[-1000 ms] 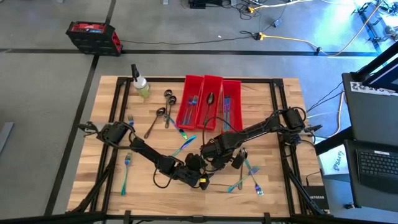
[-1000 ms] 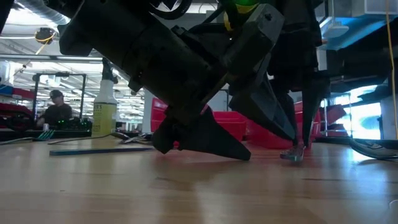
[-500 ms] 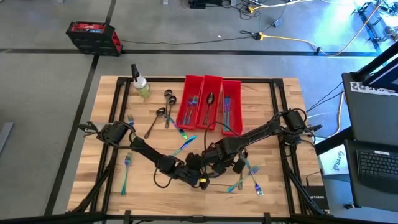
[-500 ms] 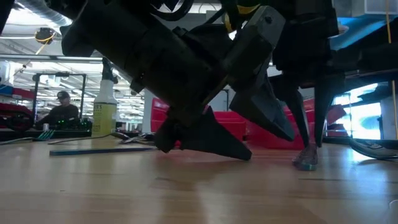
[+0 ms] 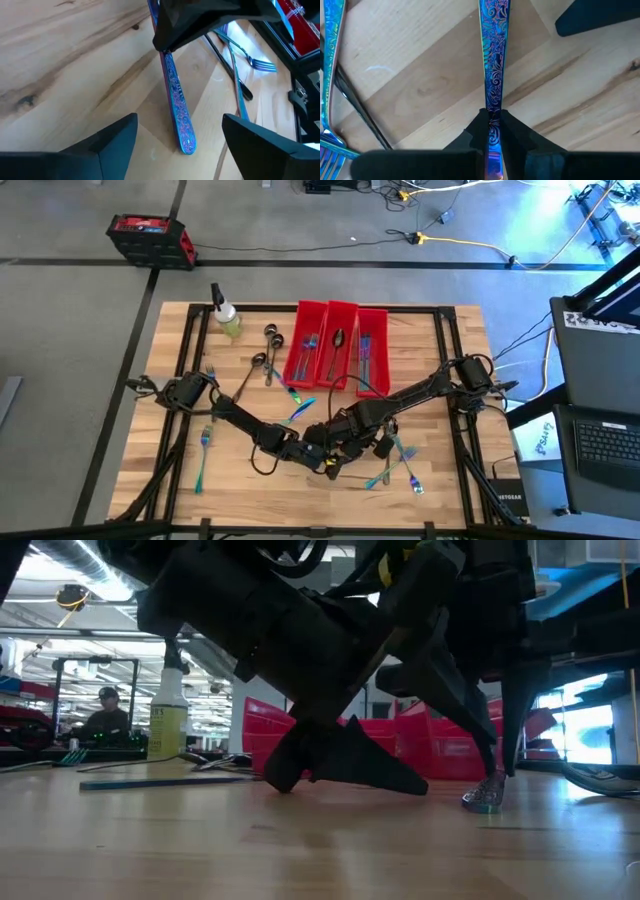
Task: Sort silverware
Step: Put the blue knife into the right red silverware bin
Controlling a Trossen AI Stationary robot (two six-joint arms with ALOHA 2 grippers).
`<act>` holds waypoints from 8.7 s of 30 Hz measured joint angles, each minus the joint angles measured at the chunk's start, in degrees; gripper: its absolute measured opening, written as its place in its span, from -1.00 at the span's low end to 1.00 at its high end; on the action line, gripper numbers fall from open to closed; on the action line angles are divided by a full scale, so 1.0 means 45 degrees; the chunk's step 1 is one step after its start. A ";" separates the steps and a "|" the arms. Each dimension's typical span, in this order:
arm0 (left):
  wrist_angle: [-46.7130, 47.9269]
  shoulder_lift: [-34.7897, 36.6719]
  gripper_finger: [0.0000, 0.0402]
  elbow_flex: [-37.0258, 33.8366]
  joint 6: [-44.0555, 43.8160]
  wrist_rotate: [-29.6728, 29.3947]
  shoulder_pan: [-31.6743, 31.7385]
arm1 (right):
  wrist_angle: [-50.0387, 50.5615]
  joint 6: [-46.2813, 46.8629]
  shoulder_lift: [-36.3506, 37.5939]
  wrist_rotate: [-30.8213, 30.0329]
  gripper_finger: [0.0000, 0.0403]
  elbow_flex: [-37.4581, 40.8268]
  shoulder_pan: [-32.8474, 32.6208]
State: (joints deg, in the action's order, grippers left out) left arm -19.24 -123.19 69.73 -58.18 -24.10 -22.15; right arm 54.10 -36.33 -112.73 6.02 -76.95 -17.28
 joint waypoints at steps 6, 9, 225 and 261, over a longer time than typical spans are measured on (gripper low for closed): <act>0.0083 0.0008 0.39 0.0005 0.0204 -0.0975 0.0008 | 0.0091 0.0024 0.0005 0.0015 -0.92 -0.0232 -0.0005; 0.0096 -0.0058 0.39 0.0005 0.0146 -0.1155 0.0094 | 0.0003 0.0111 0.0005 0.0015 -0.92 -0.0694 -0.0005; -0.7879 -0.0461 0.38 -0.4279 1.5330 0.9382 0.3574 | -0.9610 0.9684 0.7553 -1.0448 0.20 0.6645 -0.2317; -0.7687 -0.1692 -0.63 -0.3759 1.4804 0.8056 0.3554 | -0.9693 0.9675 0.7553 -1.0300 0.20 0.6645 -0.2319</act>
State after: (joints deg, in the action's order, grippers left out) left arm -53.83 -130.81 52.82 8.44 12.15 -6.15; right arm 10.48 7.20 -78.74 -40.33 -47.05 -27.71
